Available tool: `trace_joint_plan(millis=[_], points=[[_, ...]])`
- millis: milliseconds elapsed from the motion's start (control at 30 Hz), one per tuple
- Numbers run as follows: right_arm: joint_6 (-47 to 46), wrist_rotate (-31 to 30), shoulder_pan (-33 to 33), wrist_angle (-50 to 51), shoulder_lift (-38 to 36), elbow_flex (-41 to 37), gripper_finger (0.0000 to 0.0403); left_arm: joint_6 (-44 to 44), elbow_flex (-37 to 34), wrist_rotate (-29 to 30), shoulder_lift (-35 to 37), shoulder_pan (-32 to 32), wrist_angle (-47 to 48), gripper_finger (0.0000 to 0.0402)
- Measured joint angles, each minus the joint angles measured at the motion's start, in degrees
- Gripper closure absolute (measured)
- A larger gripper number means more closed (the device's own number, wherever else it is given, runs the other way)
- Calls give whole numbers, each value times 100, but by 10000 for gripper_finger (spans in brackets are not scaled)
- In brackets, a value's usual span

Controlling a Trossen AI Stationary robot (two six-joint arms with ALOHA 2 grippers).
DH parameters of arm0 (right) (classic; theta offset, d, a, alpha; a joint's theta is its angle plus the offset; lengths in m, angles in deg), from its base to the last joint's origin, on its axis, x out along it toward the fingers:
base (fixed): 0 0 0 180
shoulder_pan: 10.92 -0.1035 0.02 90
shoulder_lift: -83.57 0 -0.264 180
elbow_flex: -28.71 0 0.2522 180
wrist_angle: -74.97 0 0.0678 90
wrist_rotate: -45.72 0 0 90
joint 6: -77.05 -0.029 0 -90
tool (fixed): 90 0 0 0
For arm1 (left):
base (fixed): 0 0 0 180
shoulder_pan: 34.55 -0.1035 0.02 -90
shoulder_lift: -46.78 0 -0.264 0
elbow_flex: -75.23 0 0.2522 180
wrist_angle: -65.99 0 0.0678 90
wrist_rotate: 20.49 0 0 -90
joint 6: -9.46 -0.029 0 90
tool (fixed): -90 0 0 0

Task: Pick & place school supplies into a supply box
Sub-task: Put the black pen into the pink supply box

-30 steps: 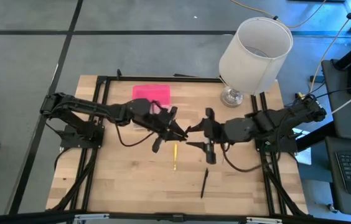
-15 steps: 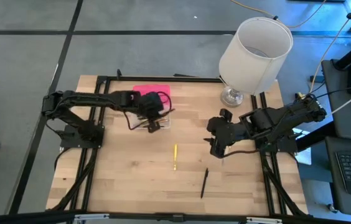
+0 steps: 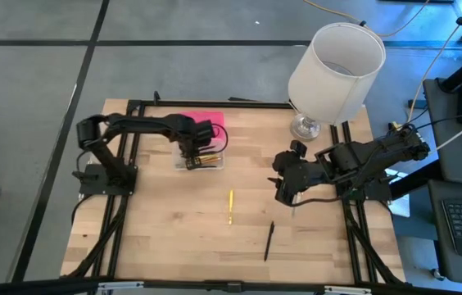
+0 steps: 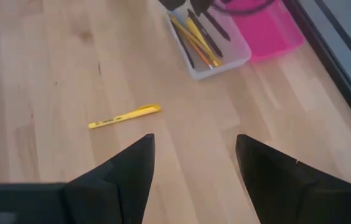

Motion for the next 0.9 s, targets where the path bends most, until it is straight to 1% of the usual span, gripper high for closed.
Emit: trace_joint_plan(millis=[133, 400, 533, 767, 900], points=[[-14, 0, 0, 0, 0, 0, 174, -221, 0, 333, -328, -94, -15, 371], [-14, 1, 0, 0, 0, 0, 174, -231, 0, 850, -755, -157, -74, 371], [-14, 2, 0, 0, 0, 0, 174, -321, -2, 854, -901, -165, -77, 371], [-14, 4, 0, 0, 0, 0, 174, -219, -2, 1002, -923, -165, -75, 370], [-16, 7, 0, 0, 0, 0, 174, -179, -2, 994, -923, -165, -74, 360]])
